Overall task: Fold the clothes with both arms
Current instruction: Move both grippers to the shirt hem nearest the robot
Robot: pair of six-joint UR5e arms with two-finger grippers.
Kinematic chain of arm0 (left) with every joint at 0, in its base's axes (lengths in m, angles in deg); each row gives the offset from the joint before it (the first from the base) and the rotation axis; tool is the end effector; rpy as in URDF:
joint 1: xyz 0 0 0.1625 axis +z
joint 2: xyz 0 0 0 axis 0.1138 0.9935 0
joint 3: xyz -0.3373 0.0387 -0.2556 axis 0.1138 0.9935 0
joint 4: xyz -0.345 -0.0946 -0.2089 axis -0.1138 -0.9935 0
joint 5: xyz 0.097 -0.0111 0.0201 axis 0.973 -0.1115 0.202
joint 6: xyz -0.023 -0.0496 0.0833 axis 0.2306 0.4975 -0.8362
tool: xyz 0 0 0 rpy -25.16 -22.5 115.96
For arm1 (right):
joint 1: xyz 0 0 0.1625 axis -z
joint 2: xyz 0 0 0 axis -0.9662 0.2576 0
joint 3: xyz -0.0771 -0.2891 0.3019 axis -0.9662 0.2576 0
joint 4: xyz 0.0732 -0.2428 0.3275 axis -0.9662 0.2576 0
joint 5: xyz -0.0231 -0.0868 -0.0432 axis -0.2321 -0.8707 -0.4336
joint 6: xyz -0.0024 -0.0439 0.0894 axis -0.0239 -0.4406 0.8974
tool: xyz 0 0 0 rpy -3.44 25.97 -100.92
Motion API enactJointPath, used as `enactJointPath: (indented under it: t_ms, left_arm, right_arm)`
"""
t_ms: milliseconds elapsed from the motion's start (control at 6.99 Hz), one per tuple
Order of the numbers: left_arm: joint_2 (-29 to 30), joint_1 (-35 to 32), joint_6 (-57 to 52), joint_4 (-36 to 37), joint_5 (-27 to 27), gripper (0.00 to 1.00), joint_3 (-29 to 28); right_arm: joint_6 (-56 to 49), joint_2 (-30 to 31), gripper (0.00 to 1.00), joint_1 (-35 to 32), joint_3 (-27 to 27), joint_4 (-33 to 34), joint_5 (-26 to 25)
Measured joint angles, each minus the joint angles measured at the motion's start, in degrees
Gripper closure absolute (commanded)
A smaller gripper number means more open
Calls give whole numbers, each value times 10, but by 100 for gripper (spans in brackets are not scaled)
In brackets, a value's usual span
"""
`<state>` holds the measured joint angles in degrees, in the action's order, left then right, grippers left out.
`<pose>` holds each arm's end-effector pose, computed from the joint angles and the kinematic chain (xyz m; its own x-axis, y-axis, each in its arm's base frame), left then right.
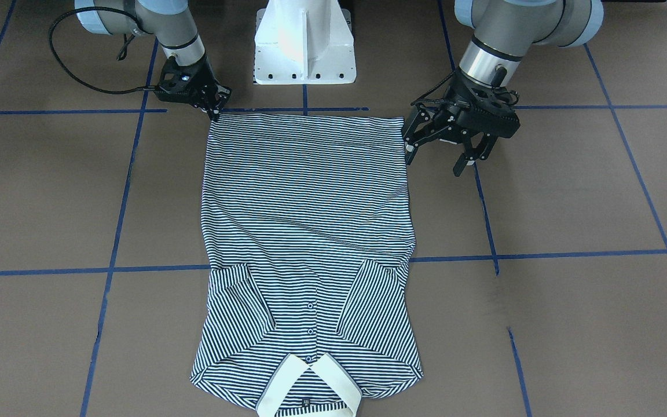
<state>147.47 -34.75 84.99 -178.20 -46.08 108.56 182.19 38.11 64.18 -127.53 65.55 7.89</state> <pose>0.3519 -0.4526 0.2447 0.5305 0.1609 -0.8322 0.2409 0.9127 0.3300 -0.4855 -0.2244 0.3610 0.6180 0.2219 0.7542 -0.2171 0.9702 -0.1075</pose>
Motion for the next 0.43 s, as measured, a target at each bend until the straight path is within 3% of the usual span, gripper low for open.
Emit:
enactJointPath:
  t_ms: [429]
  left_arm:
    - [1,6,27,3,-1,0,-8]
  right_arm:
    - [0,-29,100,-8,-5,29,1]
